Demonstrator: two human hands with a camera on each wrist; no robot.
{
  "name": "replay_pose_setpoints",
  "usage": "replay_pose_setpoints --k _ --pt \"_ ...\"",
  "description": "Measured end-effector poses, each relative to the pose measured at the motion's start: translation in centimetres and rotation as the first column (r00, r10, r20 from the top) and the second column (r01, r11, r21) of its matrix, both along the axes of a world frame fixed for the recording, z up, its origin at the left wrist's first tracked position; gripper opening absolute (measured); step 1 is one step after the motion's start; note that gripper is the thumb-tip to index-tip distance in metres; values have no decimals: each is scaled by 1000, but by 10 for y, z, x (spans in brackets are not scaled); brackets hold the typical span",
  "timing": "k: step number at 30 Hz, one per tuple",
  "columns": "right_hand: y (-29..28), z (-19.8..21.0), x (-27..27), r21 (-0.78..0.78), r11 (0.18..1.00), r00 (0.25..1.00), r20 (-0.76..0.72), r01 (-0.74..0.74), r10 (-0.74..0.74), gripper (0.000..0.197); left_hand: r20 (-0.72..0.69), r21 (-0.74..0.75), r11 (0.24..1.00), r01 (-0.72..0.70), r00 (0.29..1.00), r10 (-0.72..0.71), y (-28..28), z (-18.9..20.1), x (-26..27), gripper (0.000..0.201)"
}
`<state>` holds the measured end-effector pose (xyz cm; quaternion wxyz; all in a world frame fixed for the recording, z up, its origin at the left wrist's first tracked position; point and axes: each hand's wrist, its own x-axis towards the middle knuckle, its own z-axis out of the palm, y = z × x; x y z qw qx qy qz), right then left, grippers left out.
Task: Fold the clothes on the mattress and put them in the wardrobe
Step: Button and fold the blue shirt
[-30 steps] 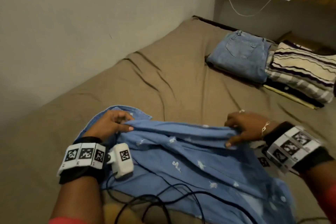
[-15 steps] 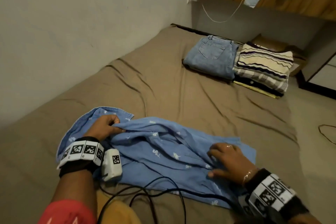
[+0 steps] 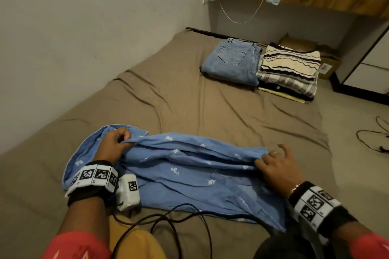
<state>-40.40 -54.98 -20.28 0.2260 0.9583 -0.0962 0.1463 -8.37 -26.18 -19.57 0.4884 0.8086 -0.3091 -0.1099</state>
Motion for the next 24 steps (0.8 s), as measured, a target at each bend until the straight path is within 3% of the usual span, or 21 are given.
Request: replay_pose_setpoints --k 4,6,8,10,12,13,16,18,20,21,24 --pt "-12 5 -22 62 995 979 -187 -72 82 21 -70 101 993 63 996 -56 -1 -8 -2 47" --pt "-19 0 -34 247 964 977 -205 104 -52 38 -94 136 988 77 993 -64 0 -12 -2 44" --pt "-30 4 -42 427 857 953 -218 287 -211 52 -107 134 984 113 989 -99 -2 -11 -3 40" --pt "-32 15 -48 409 762 851 -391 502 -351 44 -86 117 978 171 983 -162 -8 -5 -7 36" --pt "-38 23 -46 377 750 825 -400 544 -398 35 -1 107 974 200 980 -201 -13 2 -12 22" --pt "-42 31 -42 379 762 845 -337 525 -415 32 50 97 979 180 981 -185 -14 4 -13 17" --pt "-47 60 -30 475 820 923 37 320 -382 28 130 -31 999 34 991 -30 -8 6 -6 31" --pt "-38 69 -22 378 909 935 224 175 -274 33 91 -98 993 -61 993 70 0 5 3 28" --pt "-17 59 -14 325 941 969 191 91 -159 37 10 -41 997 -63 998 64 8 1 10 29" --pt "-8 46 -13 306 950 988 124 55 -97 38 -26 22 1000 4 1000 -3 9 -1 11 36" --pt "7 10 -16 281 958 976 -218 59 4 37 5 231 952 199 979 -206 0 -2 1 38"
